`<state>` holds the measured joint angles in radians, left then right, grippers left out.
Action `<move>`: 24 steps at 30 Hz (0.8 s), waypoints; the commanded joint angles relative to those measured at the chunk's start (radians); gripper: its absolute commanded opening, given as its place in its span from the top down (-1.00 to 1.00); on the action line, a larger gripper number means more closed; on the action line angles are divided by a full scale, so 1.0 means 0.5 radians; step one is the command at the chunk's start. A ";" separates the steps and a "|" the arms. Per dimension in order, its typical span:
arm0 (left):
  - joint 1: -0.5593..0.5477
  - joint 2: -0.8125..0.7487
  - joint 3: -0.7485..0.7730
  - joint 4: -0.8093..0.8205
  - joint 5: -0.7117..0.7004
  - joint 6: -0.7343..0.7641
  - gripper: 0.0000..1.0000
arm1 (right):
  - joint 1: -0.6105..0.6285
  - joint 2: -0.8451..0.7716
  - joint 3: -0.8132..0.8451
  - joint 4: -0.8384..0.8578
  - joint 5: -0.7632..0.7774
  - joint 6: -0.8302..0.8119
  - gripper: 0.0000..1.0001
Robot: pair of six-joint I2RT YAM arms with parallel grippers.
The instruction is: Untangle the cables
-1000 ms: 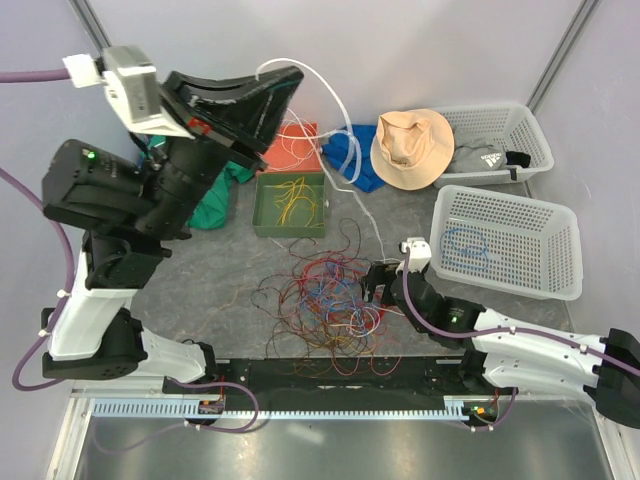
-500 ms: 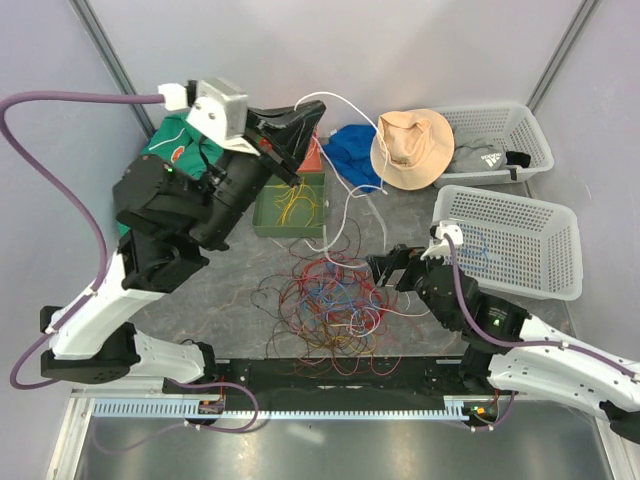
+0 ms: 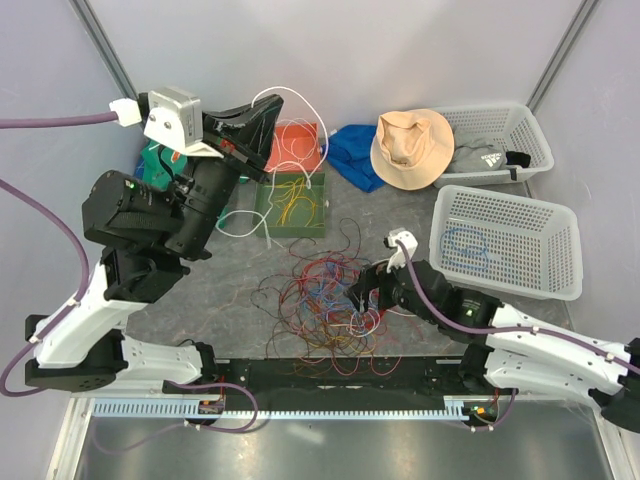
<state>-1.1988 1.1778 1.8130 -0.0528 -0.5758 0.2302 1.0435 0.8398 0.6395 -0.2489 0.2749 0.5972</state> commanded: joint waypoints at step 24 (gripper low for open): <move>0.737 0.608 0.448 -0.011 0.228 -0.224 0.96 | 0.002 0.094 0.080 0.121 0.014 -0.148 1.00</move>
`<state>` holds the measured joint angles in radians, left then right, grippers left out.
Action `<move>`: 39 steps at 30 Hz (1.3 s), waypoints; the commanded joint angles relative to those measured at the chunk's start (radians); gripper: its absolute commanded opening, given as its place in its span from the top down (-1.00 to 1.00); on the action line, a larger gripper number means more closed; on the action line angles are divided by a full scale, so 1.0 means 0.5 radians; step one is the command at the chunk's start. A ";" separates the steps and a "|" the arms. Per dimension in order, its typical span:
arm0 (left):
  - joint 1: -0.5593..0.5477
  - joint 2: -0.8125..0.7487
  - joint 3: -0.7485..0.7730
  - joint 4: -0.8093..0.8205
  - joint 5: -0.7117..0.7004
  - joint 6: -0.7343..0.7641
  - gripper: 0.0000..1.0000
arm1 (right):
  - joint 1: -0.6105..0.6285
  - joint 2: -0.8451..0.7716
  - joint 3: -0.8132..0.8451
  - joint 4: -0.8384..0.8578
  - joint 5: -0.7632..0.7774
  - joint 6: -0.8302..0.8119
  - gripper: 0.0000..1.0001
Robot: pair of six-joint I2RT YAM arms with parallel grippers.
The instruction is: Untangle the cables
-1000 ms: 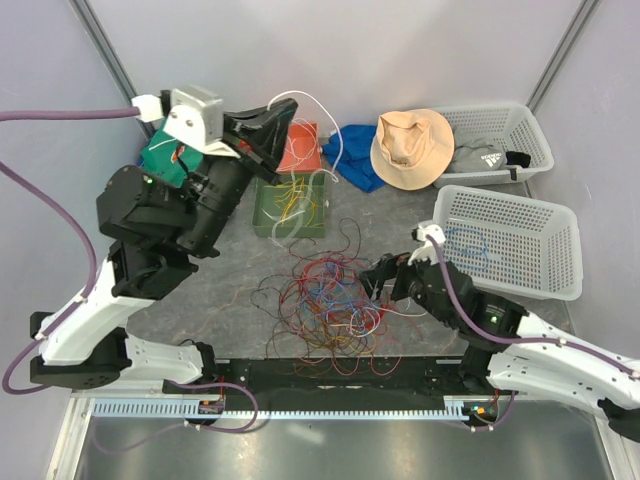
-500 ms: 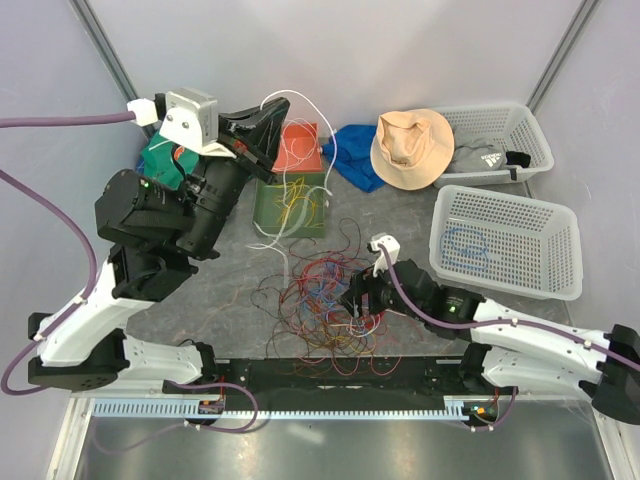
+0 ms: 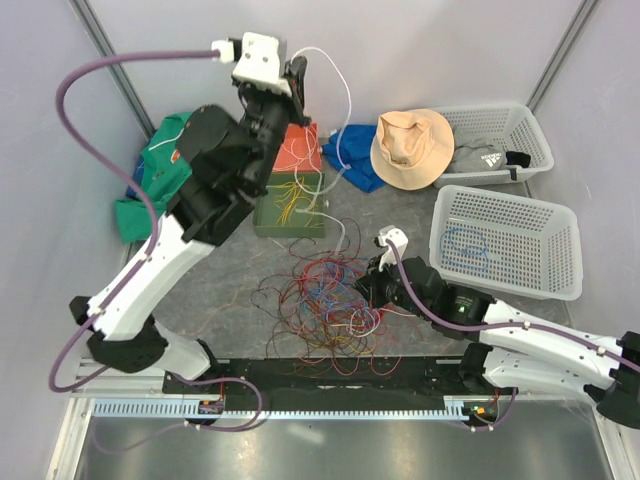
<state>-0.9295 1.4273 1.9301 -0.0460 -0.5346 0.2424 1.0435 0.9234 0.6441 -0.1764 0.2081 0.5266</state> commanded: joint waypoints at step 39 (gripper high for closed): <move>1.251 1.916 0.815 0.651 0.400 -0.819 0.96 | -0.004 -0.025 -0.322 0.288 0.513 -0.031 1.00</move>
<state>-0.3405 2.3596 2.3173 0.3004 -0.3122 -0.0895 1.0435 0.8959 0.4931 -0.0830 0.4286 0.5083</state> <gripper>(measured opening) 0.034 0.010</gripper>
